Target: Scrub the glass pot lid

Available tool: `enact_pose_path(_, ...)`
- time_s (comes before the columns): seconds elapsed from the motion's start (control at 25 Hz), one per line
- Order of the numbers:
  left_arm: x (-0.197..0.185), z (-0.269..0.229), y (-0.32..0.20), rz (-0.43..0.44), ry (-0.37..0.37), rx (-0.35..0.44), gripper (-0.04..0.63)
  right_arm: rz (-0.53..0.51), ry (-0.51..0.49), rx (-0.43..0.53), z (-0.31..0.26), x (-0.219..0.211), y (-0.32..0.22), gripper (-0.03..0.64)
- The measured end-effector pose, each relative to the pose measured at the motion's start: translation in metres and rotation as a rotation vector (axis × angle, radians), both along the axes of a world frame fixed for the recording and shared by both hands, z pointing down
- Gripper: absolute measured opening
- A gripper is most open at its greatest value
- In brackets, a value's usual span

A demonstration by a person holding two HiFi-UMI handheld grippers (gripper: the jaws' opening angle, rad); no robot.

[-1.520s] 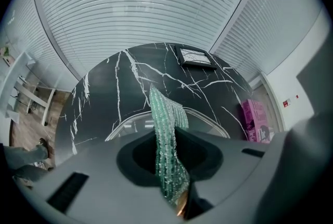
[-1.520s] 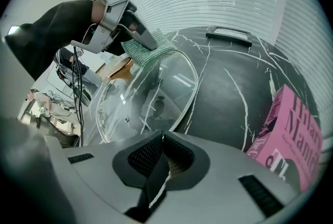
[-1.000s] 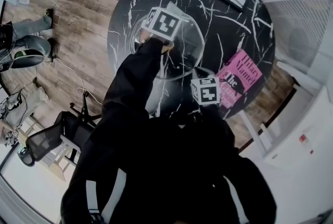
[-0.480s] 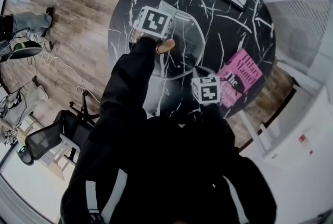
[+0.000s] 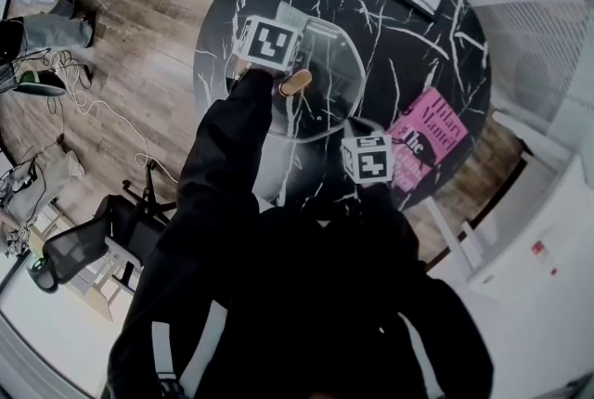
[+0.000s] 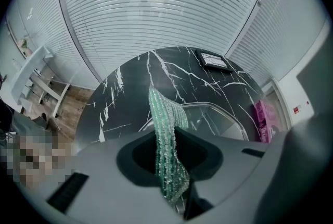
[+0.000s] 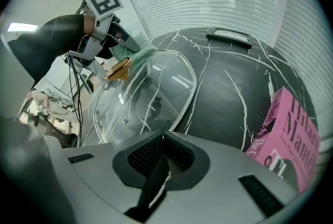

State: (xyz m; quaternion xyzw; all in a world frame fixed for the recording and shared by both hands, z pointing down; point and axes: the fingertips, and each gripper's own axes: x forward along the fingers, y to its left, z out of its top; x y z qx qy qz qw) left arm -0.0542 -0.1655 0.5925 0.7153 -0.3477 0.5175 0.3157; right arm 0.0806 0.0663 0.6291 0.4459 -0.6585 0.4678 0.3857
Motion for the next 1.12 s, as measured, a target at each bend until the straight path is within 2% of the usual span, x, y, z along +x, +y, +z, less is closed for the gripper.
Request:
enact_pose_path(0.44,-0.043,-0.001,0.004,-0.032,-0.059,0.049,0.069,-0.011,0.012,0.003,0.002,0.001,0.0,0.014)
enact_pose_path(0.64,-0.04,0.009,0.013,-0.055,-0.008,0.037,0.069,-0.015,0.015,0.003,0.002,0.001,-0.001,0.014)
enact_pose_path(0.72,-0.044,0.008,0.011,-0.047,-0.029,0.049,0.069,-0.013,0.014,-0.003,0.003,0.001,0.0,0.014)
enact_pose_path(0.88,-0.049,0.009,0.012,0.005,-0.068,0.1,0.069,-0.012,0.016,0.002,0.004,0.001,0.0,0.014)
enact_pose_path(1.12,-0.061,0.004,0.006,0.217,-0.212,0.281,0.067,-0.013,0.025,-0.005,0.002,0.001,0.0,0.014)
